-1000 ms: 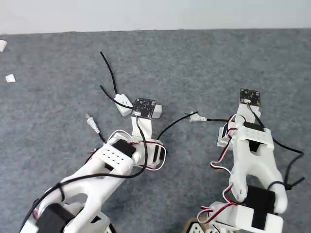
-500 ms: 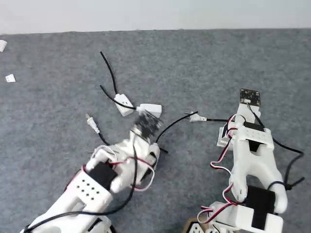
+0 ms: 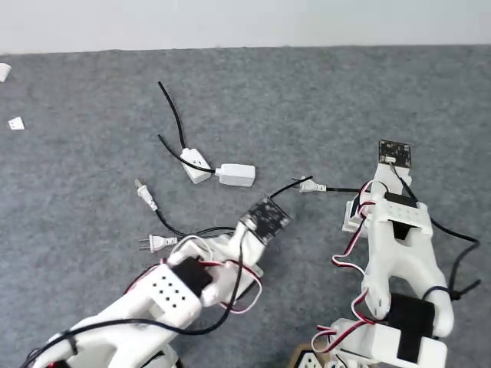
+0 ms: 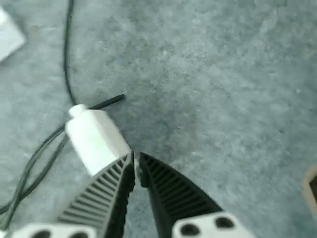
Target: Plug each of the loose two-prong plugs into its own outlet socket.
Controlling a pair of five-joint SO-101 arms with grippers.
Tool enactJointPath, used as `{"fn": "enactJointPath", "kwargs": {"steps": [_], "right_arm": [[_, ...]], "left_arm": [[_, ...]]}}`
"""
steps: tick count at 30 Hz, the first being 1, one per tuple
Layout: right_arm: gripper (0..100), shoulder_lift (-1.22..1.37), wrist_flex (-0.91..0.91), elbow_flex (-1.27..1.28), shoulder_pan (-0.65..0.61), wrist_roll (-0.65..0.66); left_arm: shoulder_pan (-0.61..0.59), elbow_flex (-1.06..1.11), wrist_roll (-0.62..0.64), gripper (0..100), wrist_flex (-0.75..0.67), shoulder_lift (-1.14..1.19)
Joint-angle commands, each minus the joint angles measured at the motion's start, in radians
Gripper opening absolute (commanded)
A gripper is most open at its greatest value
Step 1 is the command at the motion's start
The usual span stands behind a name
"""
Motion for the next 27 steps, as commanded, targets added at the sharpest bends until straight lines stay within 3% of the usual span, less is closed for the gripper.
{"fn": "enactJointPath", "kwargs": {"steps": [1,7,15,22,27], "right_arm": [[1.0,-0.004,-0.008,-0.051,-0.01,0.014],[1.1,-0.004,-0.008,-0.051,-0.01,0.014],[1.1,-0.004,-0.008,-0.051,-0.01,0.014],[1.1,-0.004,-0.008,-0.051,-0.01,0.014],[1.1,-0.004,-0.008,-0.051,-0.01,0.014]], "left_arm": [[-0.02,-0.036,-0.009,1,-0.063,0.044],[-0.157,-0.036,-0.107,1,-0.112,0.135],[-0.29,-0.042,-0.114,1,-0.109,0.146],[-0.288,-0.051,-0.115,1,-0.115,0.144],[-0.29,-0.104,-0.287,3,-0.055,0.138]]}}
